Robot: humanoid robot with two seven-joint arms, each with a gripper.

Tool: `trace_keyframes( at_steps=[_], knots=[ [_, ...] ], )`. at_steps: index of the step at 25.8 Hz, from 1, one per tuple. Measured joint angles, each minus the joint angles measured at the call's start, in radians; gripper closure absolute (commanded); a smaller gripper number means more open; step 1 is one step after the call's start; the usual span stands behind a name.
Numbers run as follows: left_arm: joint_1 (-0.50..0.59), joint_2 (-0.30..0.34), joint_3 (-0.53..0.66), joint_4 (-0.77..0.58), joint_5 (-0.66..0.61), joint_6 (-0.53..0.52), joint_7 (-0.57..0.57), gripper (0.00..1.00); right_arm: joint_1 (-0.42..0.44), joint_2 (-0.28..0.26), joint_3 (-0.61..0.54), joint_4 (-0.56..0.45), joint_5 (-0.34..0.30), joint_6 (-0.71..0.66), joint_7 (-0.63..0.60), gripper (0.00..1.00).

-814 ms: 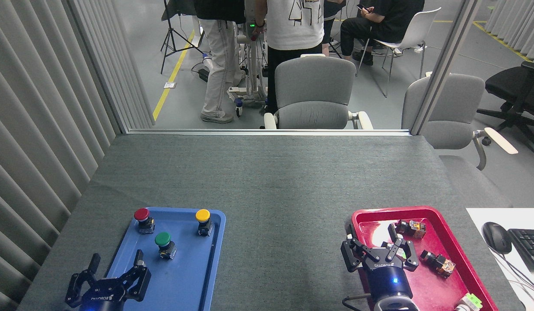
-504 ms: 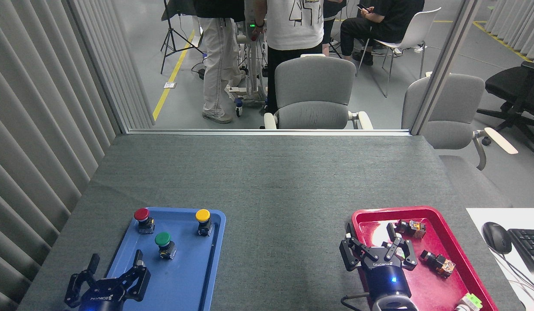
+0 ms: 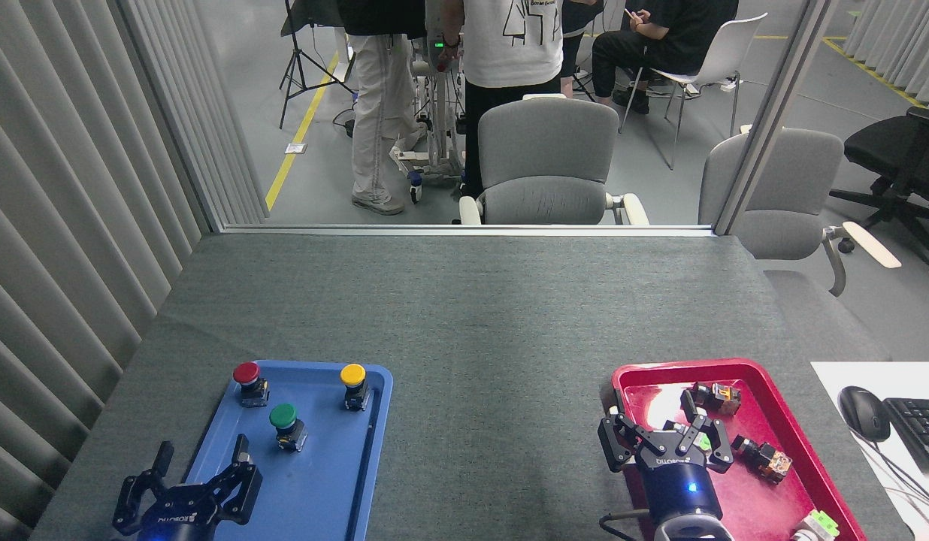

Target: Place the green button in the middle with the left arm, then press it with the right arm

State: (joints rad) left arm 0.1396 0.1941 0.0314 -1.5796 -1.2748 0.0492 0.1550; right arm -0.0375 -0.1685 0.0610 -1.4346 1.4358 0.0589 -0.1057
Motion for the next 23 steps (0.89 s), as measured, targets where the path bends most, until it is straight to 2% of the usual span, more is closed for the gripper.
trace_keyframes(
  at_steps=[14, 23],
  knots=[
    [-0.001, 0.001, -0.031, 0.016, 0.000, -0.030, 0.044, 0.00, -0.004, 0.006, -0.004, 0.006, -0.002, 0.000, 0.003, 0.00],
    [-0.030, 0.007, -0.094, 0.052, 0.000, -0.037, 0.050, 0.00, -0.013, 0.007, -0.003, 0.007, -0.002, 0.002, 0.003, 0.00]
  ],
)
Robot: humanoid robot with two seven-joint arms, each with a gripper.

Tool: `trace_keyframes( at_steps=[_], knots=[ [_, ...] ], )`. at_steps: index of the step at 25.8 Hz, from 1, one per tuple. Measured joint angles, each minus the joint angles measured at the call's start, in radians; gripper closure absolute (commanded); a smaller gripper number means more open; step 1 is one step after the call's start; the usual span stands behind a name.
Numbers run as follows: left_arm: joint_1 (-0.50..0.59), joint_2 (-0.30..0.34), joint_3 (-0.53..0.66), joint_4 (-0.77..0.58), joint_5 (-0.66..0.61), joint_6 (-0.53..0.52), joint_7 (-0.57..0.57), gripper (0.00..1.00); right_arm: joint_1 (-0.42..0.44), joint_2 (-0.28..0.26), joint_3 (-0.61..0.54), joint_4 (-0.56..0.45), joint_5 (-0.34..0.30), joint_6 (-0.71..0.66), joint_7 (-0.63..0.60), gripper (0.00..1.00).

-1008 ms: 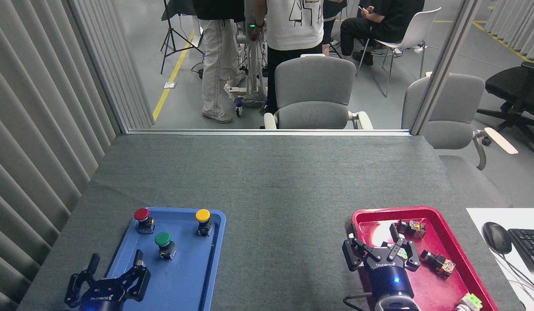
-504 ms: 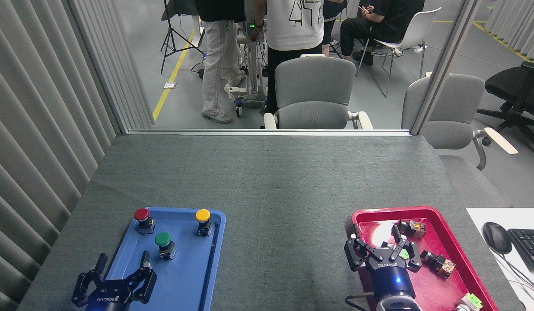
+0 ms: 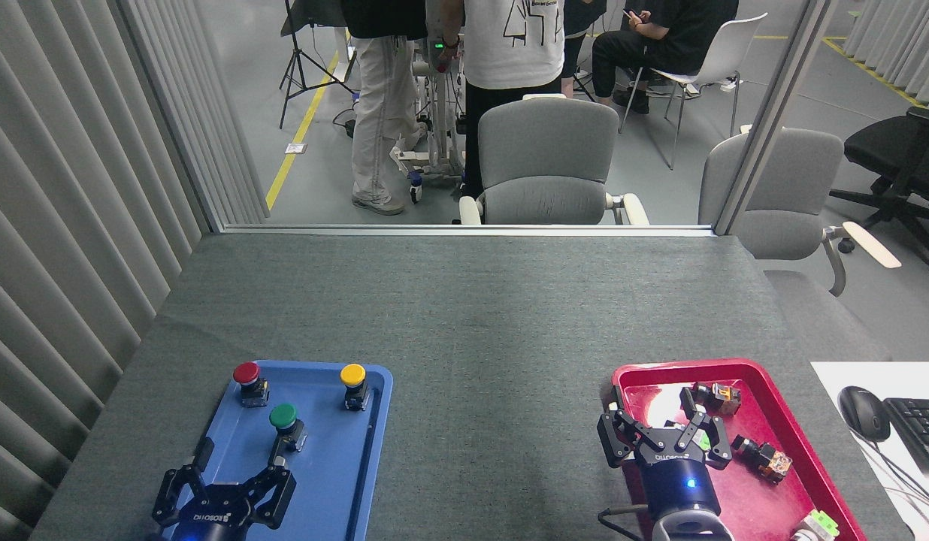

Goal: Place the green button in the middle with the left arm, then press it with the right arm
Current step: 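Reach the left hand to the green button and close around it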

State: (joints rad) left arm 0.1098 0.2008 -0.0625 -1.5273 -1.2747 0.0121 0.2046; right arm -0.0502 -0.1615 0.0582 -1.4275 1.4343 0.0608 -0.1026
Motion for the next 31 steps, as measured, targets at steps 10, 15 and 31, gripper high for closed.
trace_keyframes(
  at_steps=[10, 15, 31],
  knots=[
    [-0.104, 0.006, -0.094, 0.157, -0.005, 0.008, -0.005, 0.00, 0.000, -0.001, 0.001, 0.009, -0.001, -0.003, 0.001, 0.00],
    [-0.174, 0.004, -0.125, 0.288, -0.006, 0.008, -0.005, 0.00, 0.001, -0.002, 0.002, 0.011, 0.000, -0.003, -0.001, 0.00],
    [-0.315, 0.009, -0.136, 0.537, -0.012, -0.007, 0.001, 0.08, 0.001, 0.000, 0.002, 0.013, 0.001, -0.002, -0.006, 0.00]
  ],
)
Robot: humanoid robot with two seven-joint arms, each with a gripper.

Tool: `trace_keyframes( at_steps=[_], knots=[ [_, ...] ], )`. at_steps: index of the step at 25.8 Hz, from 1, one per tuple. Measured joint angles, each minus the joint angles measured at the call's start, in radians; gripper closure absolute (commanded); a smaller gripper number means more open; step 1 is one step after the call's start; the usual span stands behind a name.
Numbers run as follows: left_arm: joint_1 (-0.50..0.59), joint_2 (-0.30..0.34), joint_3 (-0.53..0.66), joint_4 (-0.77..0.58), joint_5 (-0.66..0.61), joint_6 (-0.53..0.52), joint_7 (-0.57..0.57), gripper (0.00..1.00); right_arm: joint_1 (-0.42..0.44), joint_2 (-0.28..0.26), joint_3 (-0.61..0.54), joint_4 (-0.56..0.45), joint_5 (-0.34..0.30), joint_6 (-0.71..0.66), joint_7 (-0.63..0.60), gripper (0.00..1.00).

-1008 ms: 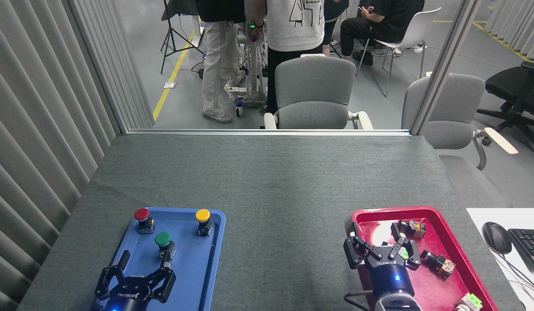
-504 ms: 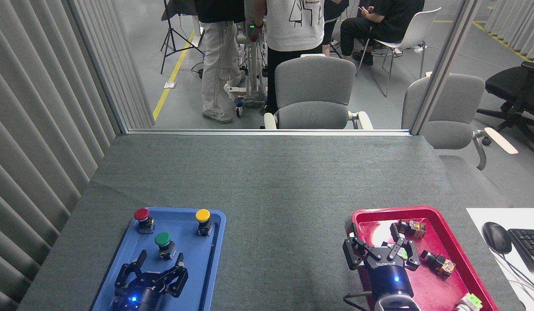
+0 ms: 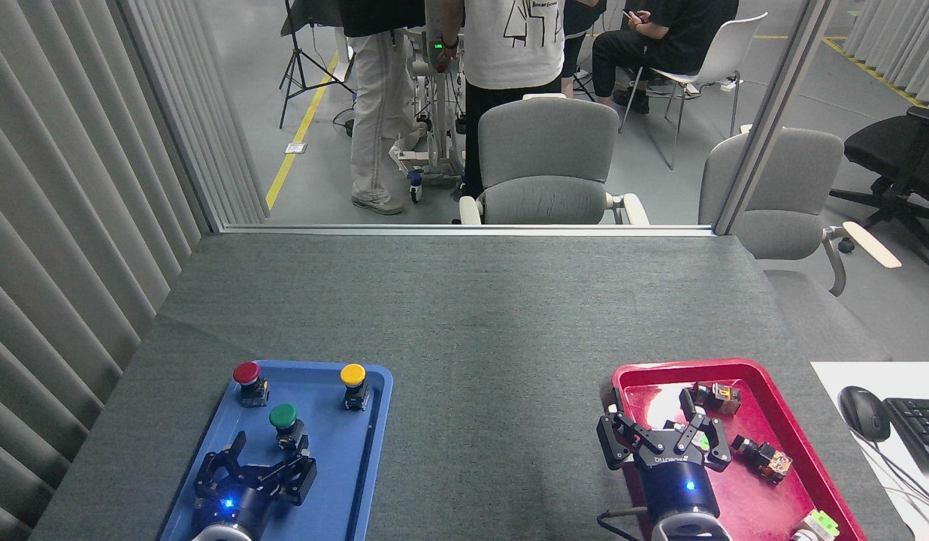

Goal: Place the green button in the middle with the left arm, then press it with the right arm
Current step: 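Reach the left hand to the green button and close around it, then lift the green button off the blue tray toward the table middle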

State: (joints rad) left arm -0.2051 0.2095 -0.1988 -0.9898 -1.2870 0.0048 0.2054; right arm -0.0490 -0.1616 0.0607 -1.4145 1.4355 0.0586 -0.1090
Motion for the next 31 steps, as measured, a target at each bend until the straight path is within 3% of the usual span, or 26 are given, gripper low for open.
trace_keyframes(
  at_steps=[4, 10, 16, 21, 26, 31],
  knots=[
    [-0.027, 0.003, -0.001, 0.038, 0.000, -0.036, 0.001, 0.43, 0.001, -0.001, 0.002, 0.000, 0.000, 0.002, 0.000, 0.00],
    [-0.047, 0.004, -0.008, 0.069, -0.001, -0.067, 0.008, 0.73, 0.003, -0.003, 0.005, 0.000, 0.000, 0.003, 0.000, 0.00],
    [-0.062, 0.004, -0.028, 0.089, -0.002, -0.079, 0.023, 0.93, 0.003, -0.002, 0.004, 0.000, 0.000, 0.003, 0.000, 0.00],
    [-0.060, 0.013, -0.037, 0.066, -0.002, -0.154, 0.070, 1.00, 0.002, -0.002, 0.004, 0.001, 0.000, 0.004, -0.001, 0.00],
    [0.000, 0.034, -0.055, -0.116, 0.003, -0.315, 0.142, 1.00, 0.001, -0.004, 0.004, 0.010, 0.000, 0.005, -0.001, 0.00],
    [0.020, 0.011, -0.245, -0.226, 0.003, -0.332, 0.152, 1.00, 0.000, -0.005, 0.003, 0.014, 0.000, 0.008, -0.001, 0.00]
  ],
)
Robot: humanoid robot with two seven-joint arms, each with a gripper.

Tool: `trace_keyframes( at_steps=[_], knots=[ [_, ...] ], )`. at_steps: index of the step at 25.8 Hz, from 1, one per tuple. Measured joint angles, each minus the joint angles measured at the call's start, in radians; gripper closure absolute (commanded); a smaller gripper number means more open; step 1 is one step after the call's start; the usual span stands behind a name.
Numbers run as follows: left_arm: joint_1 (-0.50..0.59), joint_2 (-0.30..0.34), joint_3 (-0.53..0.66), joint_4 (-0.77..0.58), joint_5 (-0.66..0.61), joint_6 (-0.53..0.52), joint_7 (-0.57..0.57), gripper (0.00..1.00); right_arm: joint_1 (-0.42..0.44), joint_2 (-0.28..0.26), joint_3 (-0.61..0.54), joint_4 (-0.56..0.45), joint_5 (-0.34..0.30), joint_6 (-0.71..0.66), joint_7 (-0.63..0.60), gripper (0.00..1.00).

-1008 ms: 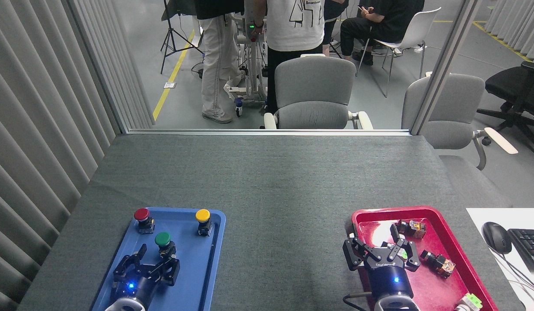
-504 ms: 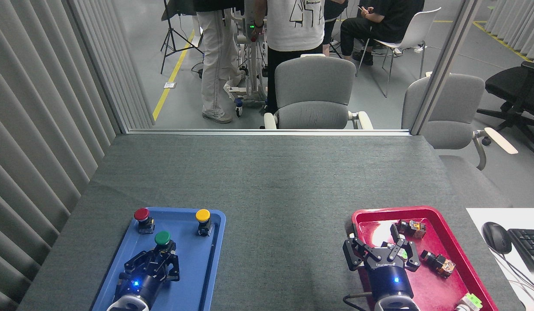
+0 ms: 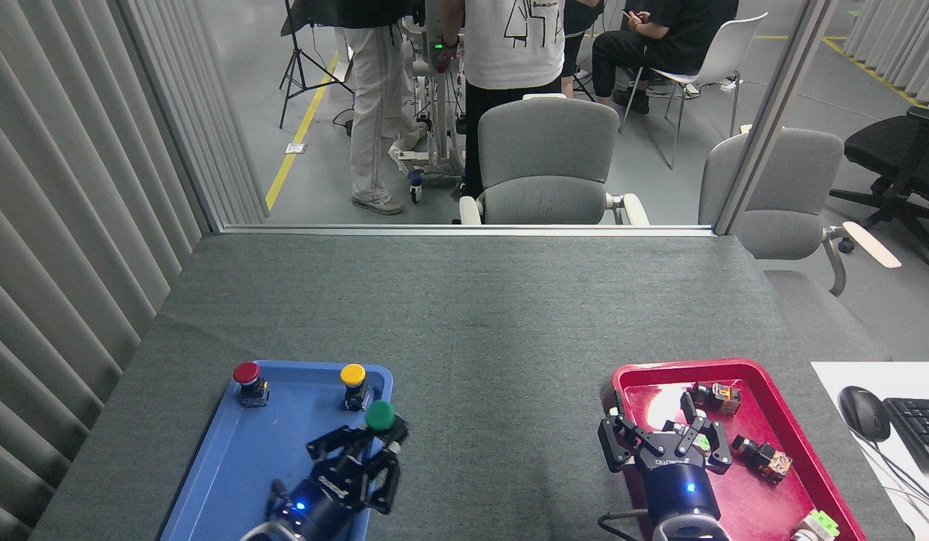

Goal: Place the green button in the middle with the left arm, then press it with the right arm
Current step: 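Lift the green button off the blue tray toward the table middle, then lower the green button onto the table and open the left hand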

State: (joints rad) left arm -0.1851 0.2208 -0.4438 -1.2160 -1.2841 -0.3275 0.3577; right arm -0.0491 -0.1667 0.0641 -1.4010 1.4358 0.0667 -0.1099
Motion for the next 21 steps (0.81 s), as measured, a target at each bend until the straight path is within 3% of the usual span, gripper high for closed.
trace_keyframes(
  at_steps=[7, 17, 20, 21],
  knots=[
    [-0.078, -0.117, -0.251, 0.091, -0.008, 0.132, -0.038, 1.00, 0.000, -0.005, 0.000, 0.000, 0.000, 0.002, -0.003, 0.00],
    [-0.178, -0.307, -0.294, 0.386, -0.066, 0.168, -0.051, 0.96, 0.003, -0.015, 0.000, -0.001, -0.002, 0.003, -0.005, 0.00],
    [-0.181, -0.329, -0.294, 0.437, -0.085, 0.180, -0.041, 0.86, 0.004, -0.015, 0.000, -0.001, -0.003, 0.003, -0.005, 0.00],
    [-0.182, -0.333, -0.295, 0.445, -0.088, 0.185, -0.039, 0.75, 0.004, -0.015, 0.000, -0.001, -0.003, 0.002, -0.005, 0.00]
  ],
)
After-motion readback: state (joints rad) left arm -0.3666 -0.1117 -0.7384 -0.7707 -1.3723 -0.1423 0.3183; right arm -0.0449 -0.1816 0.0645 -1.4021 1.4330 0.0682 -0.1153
